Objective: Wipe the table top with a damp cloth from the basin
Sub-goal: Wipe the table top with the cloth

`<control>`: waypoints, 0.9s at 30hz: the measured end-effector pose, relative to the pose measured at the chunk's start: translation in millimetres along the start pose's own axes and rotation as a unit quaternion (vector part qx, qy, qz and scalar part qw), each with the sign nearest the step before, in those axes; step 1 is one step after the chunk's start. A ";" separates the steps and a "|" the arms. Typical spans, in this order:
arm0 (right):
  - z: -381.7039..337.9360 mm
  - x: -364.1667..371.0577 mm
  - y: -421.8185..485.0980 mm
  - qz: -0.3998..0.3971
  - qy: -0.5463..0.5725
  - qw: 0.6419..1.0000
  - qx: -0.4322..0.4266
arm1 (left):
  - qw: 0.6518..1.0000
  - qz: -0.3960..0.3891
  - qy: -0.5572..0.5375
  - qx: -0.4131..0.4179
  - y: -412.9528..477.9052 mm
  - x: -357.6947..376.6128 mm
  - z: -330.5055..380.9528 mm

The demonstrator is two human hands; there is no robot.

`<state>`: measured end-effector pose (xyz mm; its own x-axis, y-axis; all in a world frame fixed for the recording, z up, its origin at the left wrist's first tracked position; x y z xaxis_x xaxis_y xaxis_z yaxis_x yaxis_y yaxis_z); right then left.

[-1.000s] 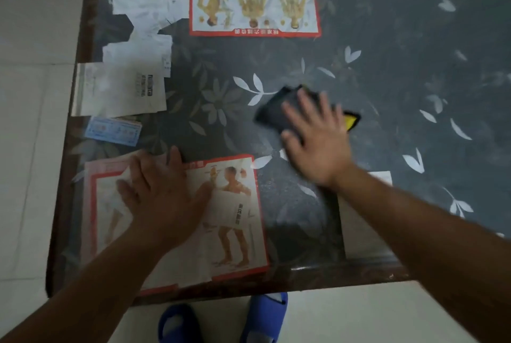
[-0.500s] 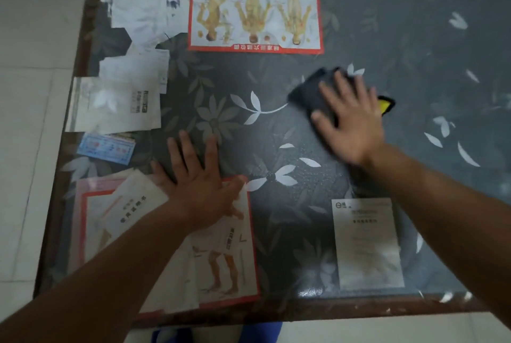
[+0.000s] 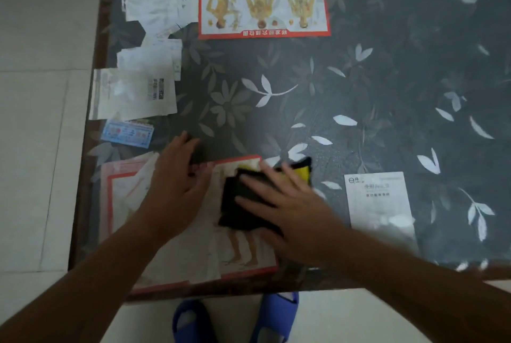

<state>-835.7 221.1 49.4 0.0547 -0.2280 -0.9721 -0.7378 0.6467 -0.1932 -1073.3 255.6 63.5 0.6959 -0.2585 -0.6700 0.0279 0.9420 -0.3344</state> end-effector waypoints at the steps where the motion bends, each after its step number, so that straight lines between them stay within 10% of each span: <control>1: 13.2 1.6 -8.2 0.009 0.000 0.999 0.048 | 0.999 -0.007 0.042 0.006 -10.3 -4.0 -12.2; 7: 57.7 -7.5 17.4 0.053 0.056 0.867 0.492 | 0.995 0.049 0.088 0.003 -66.3 -35.5 -66.1; 15: -192.4 5.5 82.8 0.064 0.066 0.990 0.104 | 0.979 0.035 -0.200 -0.031 -84.6 -54.7 -98.3; 22: -178.7 10.8 78.5 0.108 0.071 0.896 0.425 | 0.971 0.026 -0.234 -0.032 -77.2 -70.4 -98.0; 27: -269.3 9.8 127.7 0.096 0.102 0.968 0.208 | 0.998 0.032 -0.051 0.008 -61.7 -67.7 -100.2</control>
<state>-1110.6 105.4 51.0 -0.2226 -0.1859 -0.9570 -0.3837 0.9191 -0.0893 -1194.1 193.6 63.1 0.7657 -0.1745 -0.6190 -0.0082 0.9598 -0.2807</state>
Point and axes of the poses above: each hand's wrist, its own y-axis towards the middle knuckle, its own x-axis out of the palm, z = x × y, the point moved 2 cm from there along y, towards the middle knuckle, and after that the axes turned 8 degrees about -y, right-handed, at the moved point
